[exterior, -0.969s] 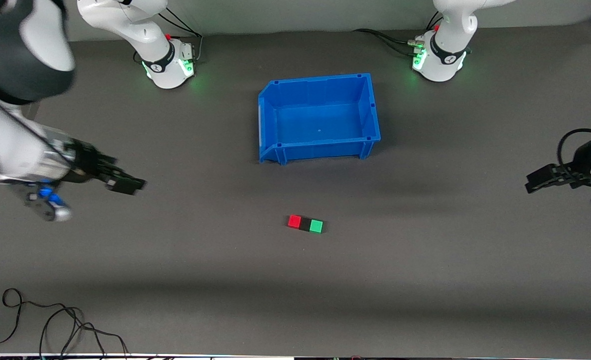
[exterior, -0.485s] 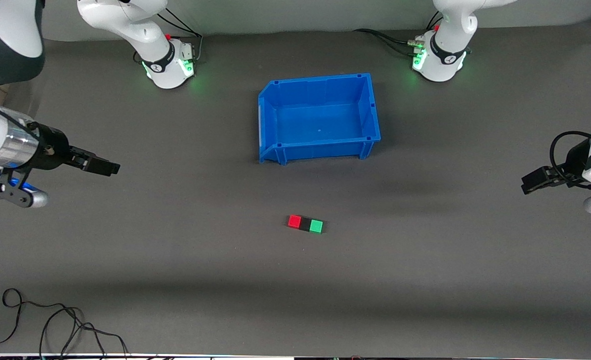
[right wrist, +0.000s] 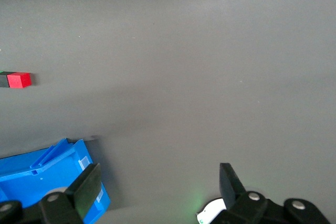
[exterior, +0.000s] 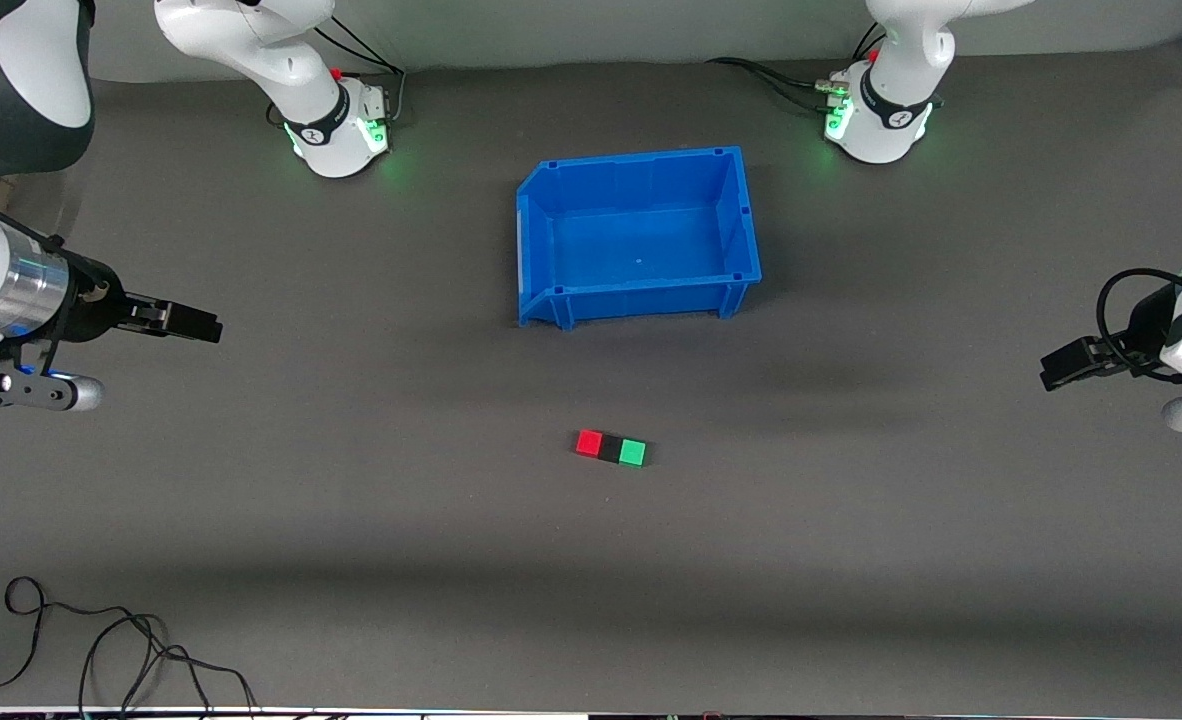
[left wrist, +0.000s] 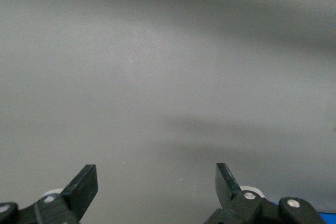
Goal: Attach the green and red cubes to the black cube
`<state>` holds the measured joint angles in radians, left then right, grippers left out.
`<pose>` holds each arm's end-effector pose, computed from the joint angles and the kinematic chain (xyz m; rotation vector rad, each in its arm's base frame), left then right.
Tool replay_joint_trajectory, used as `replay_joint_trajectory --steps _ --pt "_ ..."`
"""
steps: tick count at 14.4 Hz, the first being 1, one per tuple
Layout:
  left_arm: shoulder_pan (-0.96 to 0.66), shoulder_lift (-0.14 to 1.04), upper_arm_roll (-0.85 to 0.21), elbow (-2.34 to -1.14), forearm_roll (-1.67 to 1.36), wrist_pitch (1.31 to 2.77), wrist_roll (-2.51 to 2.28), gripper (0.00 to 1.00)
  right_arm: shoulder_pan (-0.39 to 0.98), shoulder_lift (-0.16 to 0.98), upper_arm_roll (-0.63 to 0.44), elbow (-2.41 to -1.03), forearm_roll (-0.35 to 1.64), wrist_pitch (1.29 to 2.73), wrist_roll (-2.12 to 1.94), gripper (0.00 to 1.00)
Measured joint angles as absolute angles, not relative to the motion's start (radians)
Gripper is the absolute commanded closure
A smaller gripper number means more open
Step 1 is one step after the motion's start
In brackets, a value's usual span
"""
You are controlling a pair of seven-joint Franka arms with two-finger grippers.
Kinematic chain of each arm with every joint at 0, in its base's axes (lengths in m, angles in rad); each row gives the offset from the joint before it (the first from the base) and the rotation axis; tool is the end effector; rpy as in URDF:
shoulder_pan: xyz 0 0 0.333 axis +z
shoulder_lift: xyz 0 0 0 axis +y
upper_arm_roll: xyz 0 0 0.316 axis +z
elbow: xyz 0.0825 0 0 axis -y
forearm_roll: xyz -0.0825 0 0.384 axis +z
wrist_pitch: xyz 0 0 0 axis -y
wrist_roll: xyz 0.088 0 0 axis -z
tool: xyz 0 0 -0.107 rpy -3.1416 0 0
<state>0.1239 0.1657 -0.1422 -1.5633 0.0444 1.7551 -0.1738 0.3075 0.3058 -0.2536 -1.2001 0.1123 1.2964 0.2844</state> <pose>0.6162 -0.0011 0.5483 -3.1148 -0.2344 -0.0463 0.6094 0.0742 0.5984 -3.1085 0.3233 0.3194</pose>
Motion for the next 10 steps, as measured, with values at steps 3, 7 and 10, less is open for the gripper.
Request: replay_joint_trajectory --steps 3,7,10 --pt "0.124 0.158 -0.145 -1.561 0.044 1.726 -0.173 0.0 0.234 0.248 -0.2 -1.286 0.112 1.347 0.272 0.0" --pt "0.124 0.16 -0.146 -1.564 0.044 1.716 -0.162 0.0 0.169 0.137 -0.155 -1.448 0.11 1.451 0.157 0.0" --pt "0.124 0.16 -0.145 -1.564 0.044 1.705 -0.145 0.0 0.096 0.103 -0.125 -1.483 0.11 1.464 0.051 0.0"
